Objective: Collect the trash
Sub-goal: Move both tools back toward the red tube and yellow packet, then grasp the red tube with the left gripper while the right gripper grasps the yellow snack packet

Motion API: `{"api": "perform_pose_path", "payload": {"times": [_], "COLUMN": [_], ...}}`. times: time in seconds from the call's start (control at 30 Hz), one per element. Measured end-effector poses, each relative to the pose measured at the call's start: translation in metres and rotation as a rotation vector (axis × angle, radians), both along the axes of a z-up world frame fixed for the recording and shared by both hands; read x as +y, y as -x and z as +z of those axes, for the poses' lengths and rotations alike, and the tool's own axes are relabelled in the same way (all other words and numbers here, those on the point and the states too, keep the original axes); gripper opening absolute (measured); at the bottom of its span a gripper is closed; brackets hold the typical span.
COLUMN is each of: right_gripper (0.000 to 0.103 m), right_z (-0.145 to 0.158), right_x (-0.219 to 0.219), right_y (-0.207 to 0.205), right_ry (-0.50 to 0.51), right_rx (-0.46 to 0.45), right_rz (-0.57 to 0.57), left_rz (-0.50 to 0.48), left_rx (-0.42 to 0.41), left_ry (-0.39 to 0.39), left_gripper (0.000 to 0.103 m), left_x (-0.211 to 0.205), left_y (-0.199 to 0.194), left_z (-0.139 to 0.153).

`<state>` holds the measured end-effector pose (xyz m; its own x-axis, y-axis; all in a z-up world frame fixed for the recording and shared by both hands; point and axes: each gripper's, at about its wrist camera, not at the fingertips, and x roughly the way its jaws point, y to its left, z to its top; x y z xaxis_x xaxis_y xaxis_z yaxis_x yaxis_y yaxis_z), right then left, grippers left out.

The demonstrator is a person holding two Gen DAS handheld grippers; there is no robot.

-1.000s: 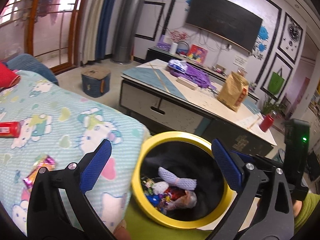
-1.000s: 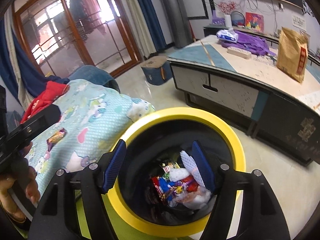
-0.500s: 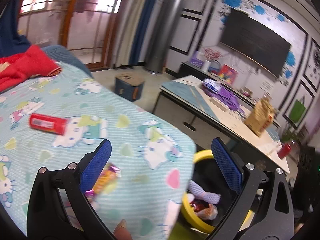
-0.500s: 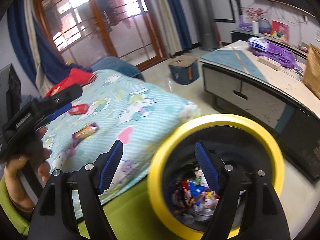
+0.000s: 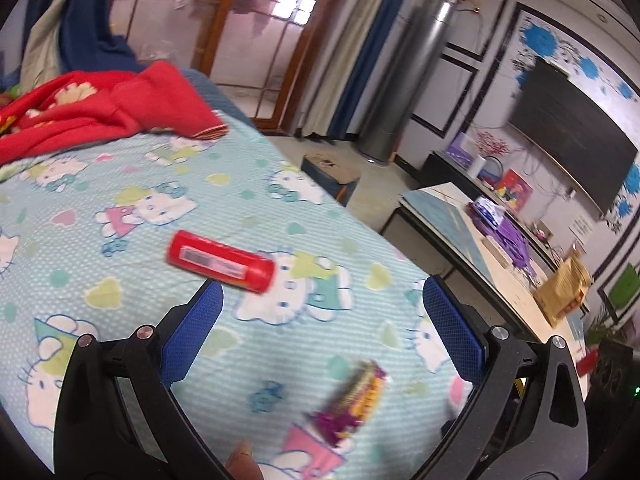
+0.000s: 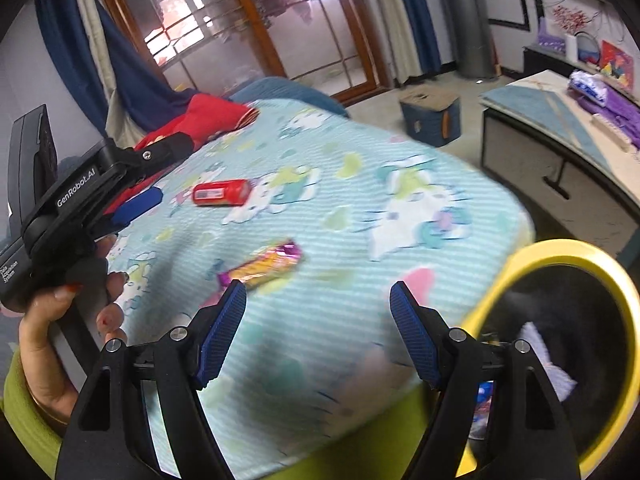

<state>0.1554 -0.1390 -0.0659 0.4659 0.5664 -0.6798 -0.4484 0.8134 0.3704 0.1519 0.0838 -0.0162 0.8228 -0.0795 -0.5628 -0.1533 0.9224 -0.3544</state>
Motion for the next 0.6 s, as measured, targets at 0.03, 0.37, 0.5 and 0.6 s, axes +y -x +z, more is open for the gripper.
{"api": "perform_pose_path", "payload": {"times": [0.03,0.37,0.5,0.6], "right_gripper": [0.072,0.062,0.041,0.031], "right_z": [-0.001,-0.029,-0.029,-0.030], "right_x": [0.007,0.060,0.069,0.070], "right_y": [-0.002,-0.030,-0.024,-0.014], "right_ry": [-0.002,-0.015,0.008,0.002], "right_rx": [0.009,0.142,0.090,0.063], "right_rz": [0.006,0.026,0.063,0.103], "left_rz": [0.009,0.078,0.103,0.140], "left_rx": [0.008,0.085,0.114,0.149], "left_ry": [0.009,0.174,0.231,0.272], "left_gripper": [0.092,0.092,0.092,0.092], "left_x": [0.006,0.051,0.060,0.067], "left_y": [-0.001,-0.016,-0.031,-0.045], "left_z": [-0.002,-0.033,-0.046,-0.057]}}
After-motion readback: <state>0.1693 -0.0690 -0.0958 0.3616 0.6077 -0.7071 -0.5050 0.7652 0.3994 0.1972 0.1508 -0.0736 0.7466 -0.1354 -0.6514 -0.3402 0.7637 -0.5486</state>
